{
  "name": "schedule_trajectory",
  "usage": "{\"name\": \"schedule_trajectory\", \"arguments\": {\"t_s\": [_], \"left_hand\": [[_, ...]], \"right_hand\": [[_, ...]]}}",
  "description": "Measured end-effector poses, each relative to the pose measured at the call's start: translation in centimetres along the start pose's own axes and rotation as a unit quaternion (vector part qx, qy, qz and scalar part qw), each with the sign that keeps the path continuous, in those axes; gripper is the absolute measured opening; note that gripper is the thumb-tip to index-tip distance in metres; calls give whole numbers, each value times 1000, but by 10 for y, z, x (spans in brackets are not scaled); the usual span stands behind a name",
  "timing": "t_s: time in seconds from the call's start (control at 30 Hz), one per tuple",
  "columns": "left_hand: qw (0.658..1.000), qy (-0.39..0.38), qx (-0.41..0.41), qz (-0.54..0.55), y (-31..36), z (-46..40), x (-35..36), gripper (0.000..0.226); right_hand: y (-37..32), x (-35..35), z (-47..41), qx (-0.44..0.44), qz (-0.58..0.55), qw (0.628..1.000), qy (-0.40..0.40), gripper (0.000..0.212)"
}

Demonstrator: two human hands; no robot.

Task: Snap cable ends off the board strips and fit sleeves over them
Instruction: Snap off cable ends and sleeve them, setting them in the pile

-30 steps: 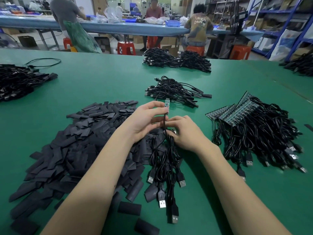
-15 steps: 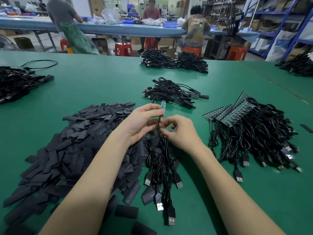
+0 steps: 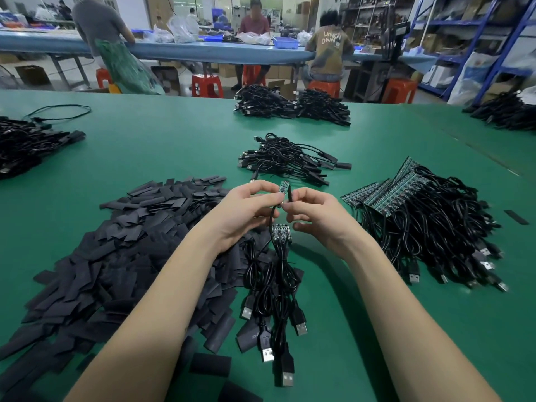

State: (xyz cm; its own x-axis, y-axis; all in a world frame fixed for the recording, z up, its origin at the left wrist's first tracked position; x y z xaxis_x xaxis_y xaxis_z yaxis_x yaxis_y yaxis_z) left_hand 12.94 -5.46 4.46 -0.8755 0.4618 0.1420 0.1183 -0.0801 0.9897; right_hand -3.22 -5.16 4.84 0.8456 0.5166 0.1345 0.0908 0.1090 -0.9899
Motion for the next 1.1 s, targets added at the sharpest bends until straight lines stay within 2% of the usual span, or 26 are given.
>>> {"name": "schedule_trajectory", "arguments": {"t_s": [0.1,0.23,0.3,0.37,0.4,0.5,0.57,0.97,1.1], "left_hand": [[1000,-8,-2,0,2,2,0,7],[1000,-14,4,5,3,3,3,5],[1000,-17,2,5,3,3,3,5],[1000,-26,0,10,3,3,4,6],[999,-32,-2,12,2,3,4,7],[998,-54,-12,21,2,4,7,20],[997,-65,-13,35,3,4,7,25],[994,-97,-1,49,5,6,11,12],[992,-120,-6,39,5,8,11,16]], "right_hand": [[-1,-3,2,-1,-25,999,-25,16],[0,-7,4,-9,-22,1000,0,17],[-1,-9,6,-13,-38,999,10,27],[-3,-13,8,-29,-76,997,10,45],[-5,-15,8,-41,-97,994,7,46],[-8,-22,11,-85,-147,985,-1,26],[-10,-24,12,-106,-152,983,3,20],[-12,-16,11,-124,-136,983,6,18],[-11,-18,13,-111,-126,985,-25,20]]}}
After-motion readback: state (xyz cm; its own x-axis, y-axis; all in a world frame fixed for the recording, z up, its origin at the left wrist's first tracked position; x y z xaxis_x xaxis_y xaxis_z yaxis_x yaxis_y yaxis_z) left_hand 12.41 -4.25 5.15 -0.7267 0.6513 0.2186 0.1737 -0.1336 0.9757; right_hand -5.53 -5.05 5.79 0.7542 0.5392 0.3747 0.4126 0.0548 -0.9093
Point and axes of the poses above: each hand's wrist, its own z-axis away from the middle knuckle, its own x-axis out of the palm, y = z × x, the point moved 3 cm from there along -z, towards the middle knuckle, and after that the axes turned 15 degrees about -y, right-handed, at the moved point
